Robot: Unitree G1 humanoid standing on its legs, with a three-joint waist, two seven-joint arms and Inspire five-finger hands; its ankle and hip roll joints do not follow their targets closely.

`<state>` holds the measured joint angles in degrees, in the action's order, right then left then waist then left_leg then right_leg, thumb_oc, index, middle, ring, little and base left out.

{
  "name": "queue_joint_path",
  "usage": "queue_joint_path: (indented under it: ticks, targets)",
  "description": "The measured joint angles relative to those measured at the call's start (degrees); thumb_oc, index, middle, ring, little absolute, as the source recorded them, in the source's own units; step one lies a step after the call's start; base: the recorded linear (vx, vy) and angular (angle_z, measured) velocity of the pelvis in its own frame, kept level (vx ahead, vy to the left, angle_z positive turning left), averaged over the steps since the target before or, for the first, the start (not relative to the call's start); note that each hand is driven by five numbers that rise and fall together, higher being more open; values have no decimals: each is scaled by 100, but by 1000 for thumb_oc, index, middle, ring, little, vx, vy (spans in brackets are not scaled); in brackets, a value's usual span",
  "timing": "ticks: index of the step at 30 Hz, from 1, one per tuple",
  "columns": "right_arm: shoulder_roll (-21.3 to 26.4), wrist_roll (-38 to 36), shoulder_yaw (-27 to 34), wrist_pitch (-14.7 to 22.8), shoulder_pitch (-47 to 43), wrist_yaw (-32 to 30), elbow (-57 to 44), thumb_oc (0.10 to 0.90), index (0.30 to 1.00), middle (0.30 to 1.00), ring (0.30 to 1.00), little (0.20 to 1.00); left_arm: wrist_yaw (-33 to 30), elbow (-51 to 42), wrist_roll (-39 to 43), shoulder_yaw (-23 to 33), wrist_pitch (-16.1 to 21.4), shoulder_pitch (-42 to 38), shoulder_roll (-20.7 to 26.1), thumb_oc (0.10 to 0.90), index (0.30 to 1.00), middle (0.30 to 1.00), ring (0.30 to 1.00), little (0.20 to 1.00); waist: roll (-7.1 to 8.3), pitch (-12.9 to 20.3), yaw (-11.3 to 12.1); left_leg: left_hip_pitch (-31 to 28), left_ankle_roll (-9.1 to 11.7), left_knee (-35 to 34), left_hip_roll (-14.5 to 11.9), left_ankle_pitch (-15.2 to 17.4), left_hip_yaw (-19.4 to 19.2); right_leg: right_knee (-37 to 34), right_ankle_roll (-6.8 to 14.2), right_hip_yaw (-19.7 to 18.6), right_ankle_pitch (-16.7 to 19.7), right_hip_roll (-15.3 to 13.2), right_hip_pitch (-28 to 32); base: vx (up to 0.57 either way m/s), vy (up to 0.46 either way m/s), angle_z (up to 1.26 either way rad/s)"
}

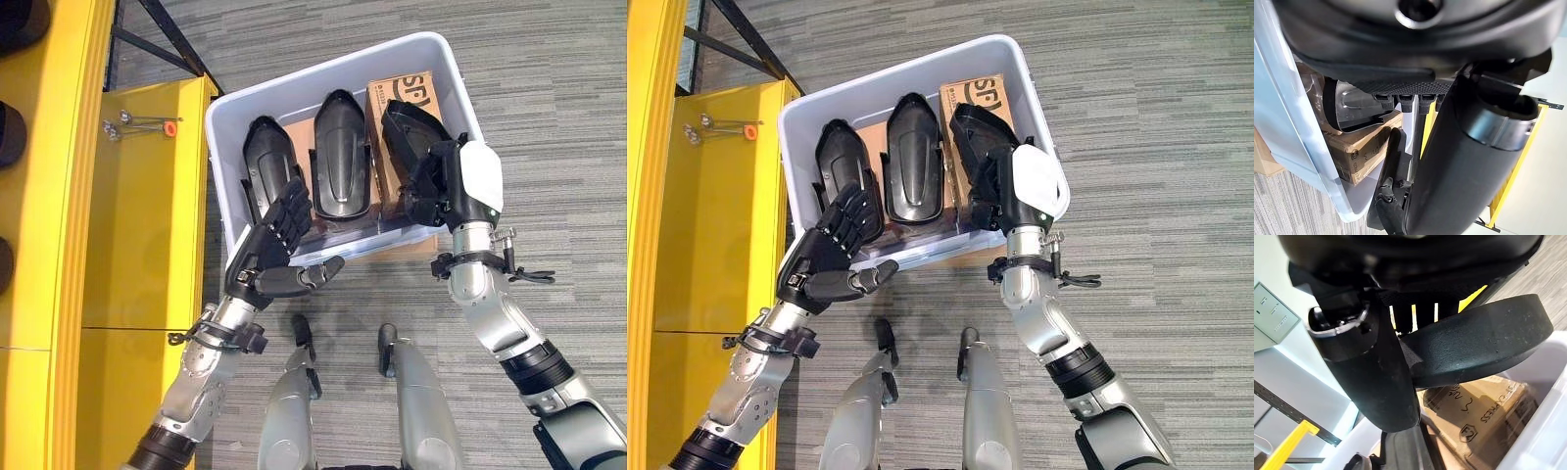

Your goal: Move parts from the plastic box to the shelf.

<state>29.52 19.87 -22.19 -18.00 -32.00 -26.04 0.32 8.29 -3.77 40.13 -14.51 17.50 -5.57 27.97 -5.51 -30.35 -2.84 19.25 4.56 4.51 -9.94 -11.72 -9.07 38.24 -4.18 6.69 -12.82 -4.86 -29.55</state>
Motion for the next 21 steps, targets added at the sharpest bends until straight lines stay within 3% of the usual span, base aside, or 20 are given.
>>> queue_joint_path:
  ticks: [14,21]
  targets:
    - [25,-558,137,539,98,96,-705,400,300,300,300,300,213,-30,8,-16,2,24,-12,900,1000,1000,1000,1000,-96,28,-13,-378,-27,-200,98,-17,-39,-140,54,-7,-1,-85,346,10,36,1]
    - [172,-717,280,664,340,250,-964,400,300,300,300,300,386,-53,0,-123,-92,94,-46,900,1000,1000,1000,1000,-262,150,-16,-856,-63,-354,116,66,-90,-450,140,1,-1,-76,907,11,9,0]
